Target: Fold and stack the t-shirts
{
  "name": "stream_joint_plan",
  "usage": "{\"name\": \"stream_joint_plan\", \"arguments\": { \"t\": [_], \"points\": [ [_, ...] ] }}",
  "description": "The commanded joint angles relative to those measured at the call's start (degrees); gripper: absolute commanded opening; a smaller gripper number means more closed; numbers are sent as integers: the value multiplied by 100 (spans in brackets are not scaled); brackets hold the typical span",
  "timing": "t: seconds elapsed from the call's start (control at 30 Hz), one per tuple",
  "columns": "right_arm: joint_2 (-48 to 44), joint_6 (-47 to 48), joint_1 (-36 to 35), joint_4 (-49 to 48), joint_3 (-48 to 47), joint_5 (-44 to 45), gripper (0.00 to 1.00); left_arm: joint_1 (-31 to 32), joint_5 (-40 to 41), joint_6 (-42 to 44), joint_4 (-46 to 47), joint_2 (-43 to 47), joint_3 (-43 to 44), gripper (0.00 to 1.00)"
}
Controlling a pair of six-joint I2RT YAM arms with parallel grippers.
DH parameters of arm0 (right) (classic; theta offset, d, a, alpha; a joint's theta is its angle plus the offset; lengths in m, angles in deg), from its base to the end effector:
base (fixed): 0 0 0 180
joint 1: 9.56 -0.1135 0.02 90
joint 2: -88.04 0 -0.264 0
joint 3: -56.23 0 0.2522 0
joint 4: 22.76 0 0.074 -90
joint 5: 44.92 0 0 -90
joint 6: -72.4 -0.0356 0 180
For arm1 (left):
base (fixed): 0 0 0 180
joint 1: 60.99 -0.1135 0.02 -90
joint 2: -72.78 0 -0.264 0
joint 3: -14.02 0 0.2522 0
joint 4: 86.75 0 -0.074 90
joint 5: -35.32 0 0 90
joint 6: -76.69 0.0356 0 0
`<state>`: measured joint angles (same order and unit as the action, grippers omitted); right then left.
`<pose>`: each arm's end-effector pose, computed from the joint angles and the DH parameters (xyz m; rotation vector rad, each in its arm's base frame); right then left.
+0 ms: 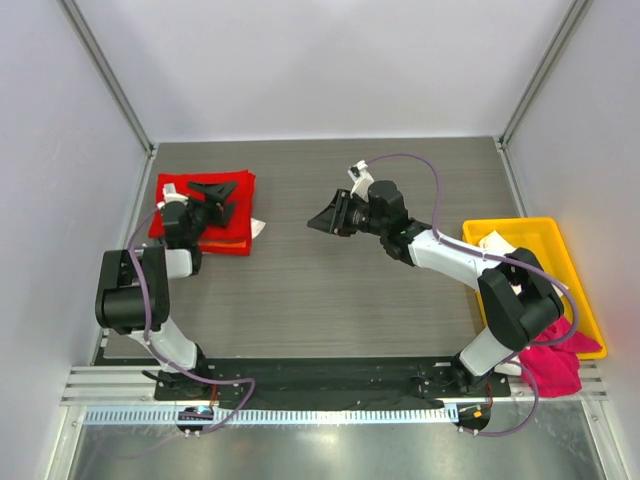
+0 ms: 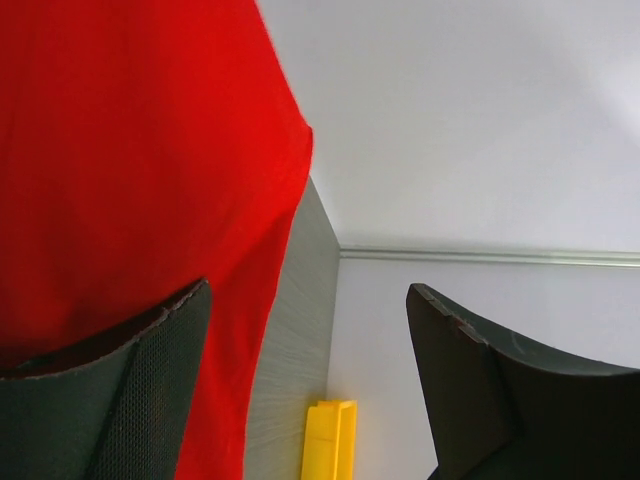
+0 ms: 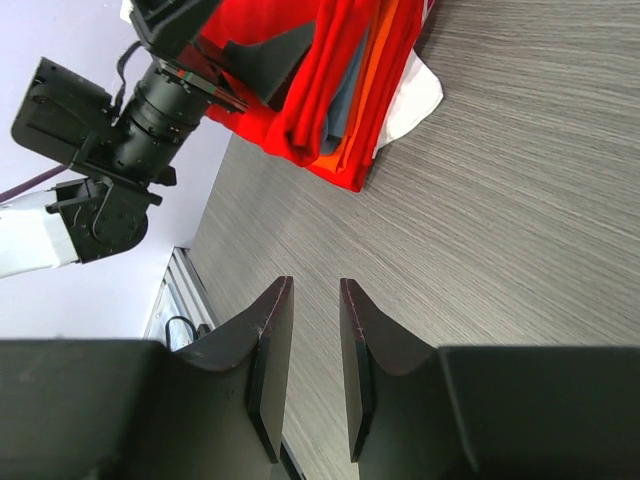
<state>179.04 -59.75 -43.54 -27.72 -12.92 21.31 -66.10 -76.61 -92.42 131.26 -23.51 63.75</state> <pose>0.2911 0.2135 0.2526 -0.1713 2.0468 1.2640 0.3280 0.0160 0.1769 -1.0175 1.5886 -1.2520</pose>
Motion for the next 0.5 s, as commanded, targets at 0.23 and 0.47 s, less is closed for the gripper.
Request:
{"name": "stream_joint_plan", "arguments": {
  "t": [0.23,0.47],
  "points": [
    [-276,84,67,-105,-94,-75,31,326,470,256,-1115,568,1104,83],
    [-232,49,67,-132,-94,-128,31,334,515,238,-1134,-591,2150,83]
  ]
}}
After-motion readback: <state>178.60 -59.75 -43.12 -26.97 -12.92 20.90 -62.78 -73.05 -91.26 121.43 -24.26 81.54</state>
